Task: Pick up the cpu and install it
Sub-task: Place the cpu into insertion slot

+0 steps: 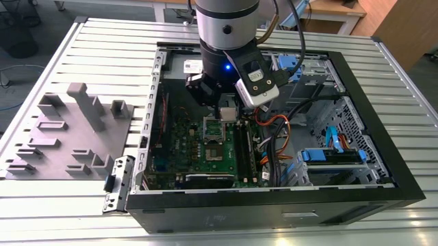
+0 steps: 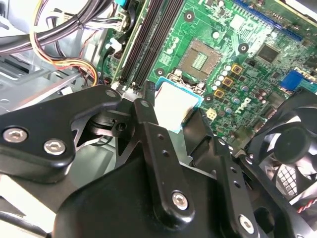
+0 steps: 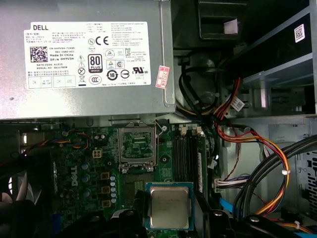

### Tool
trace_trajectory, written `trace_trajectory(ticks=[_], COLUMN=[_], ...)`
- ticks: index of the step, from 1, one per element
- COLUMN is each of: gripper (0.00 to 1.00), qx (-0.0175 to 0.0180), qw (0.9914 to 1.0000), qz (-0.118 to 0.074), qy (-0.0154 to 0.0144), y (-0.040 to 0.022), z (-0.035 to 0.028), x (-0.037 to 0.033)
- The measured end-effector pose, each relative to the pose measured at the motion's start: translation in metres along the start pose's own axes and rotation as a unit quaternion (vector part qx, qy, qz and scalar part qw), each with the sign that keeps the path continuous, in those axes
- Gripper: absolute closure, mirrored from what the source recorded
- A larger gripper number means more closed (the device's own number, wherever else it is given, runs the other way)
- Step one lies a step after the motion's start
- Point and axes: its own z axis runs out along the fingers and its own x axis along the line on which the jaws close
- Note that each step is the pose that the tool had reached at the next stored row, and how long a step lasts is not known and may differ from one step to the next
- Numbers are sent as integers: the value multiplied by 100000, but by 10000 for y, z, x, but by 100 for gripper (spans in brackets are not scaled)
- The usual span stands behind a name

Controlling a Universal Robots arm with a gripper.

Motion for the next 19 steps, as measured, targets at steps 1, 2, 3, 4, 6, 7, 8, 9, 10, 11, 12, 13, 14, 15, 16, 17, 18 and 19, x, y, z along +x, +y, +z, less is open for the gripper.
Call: trace_trajectory(ticks=[1, 2, 3, 4, 6, 7, 8, 9, 10, 11, 12, 13, 14, 15, 16, 17, 18, 19], gripper=[53, 53, 53, 53, 53, 53, 53, 53, 53, 53, 53, 53, 53, 53, 53, 53, 53, 53], qx=[4, 8, 10, 10, 20, 23, 25, 28, 33, 35, 40, 43, 46, 50, 55, 58, 60, 61], qw=[100000, 100000, 100000, 100000, 100000, 100000, 100000, 100000, 100000, 100000, 99999, 99999, 99999, 99999, 99999, 99999, 99999, 99999], qz=[10, 16, 28, 35, 50, 58, 66, 73, 83, 91, 106, 112, 124, 130, 138, 145, 154, 163], qy=[-23, -49, -76, -104, -154, -178, -204, -230, -259, -284, -335, -362, -387, -414, -439, -466, -492, -518], y=[0, 0, 0, 0, 0, 0, 0, 0, 0, 0, 0, 0, 0, 0, 0, 0, 0, 0], z=[0, 0, 0, 0, 0, 0, 0, 0, 0, 0, 0, 0, 0, 0, 0, 0, 0, 0], x=[0, 0, 0, 0, 0, 0, 0, 0, 0, 0, 0, 0, 0, 0, 0, 0, 0, 0])
